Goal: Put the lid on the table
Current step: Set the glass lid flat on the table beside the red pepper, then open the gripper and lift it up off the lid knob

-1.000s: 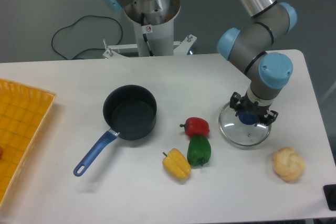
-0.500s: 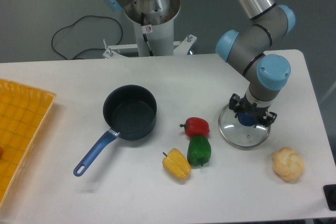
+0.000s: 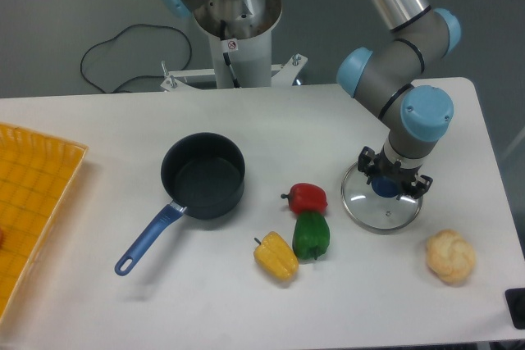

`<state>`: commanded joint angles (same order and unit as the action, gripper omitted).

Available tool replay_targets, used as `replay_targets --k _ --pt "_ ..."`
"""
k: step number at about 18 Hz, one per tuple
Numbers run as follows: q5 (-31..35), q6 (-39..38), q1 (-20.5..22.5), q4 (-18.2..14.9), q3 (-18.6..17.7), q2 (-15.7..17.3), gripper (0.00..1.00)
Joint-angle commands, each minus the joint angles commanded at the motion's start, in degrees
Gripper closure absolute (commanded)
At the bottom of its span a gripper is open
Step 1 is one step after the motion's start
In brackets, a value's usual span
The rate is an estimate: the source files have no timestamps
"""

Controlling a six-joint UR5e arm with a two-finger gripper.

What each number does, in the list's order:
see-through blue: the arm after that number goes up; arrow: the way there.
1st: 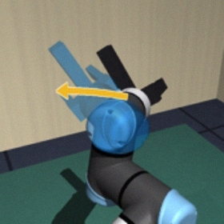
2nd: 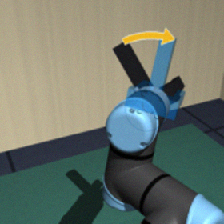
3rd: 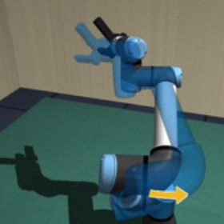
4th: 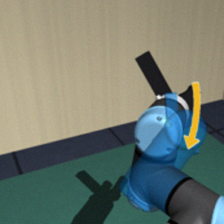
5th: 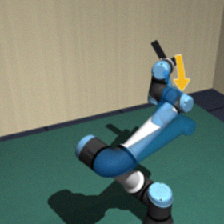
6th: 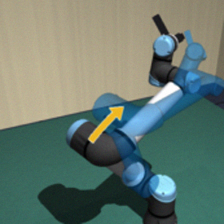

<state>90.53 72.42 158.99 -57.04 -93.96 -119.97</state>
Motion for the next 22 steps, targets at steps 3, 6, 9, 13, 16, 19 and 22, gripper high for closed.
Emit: replay_targets --k 3,6,9,13,16,19,22 --pt "0.0 0.0 -0.1 0.3 -0.1 -0.2 0.39" --pt "0.0 0.0 -0.1 0.3 -0.1 -0.2 0.33" --pt "0.0 0.0 -0.1 0.5 -0.1 -0.1 0.21" --pt "0.0 0.0 -0.1 0.5 -0.2 -0.1 0.0" --pt "0.2 0.1 -0.1 0.4 -0.2 0.3 0.0" --pt "0.5 0.3 0.2 0.4 -0.4 1.5 0.0" --pt "0.5 0.0 0.3 0.2 1.9 1.9 0.0"
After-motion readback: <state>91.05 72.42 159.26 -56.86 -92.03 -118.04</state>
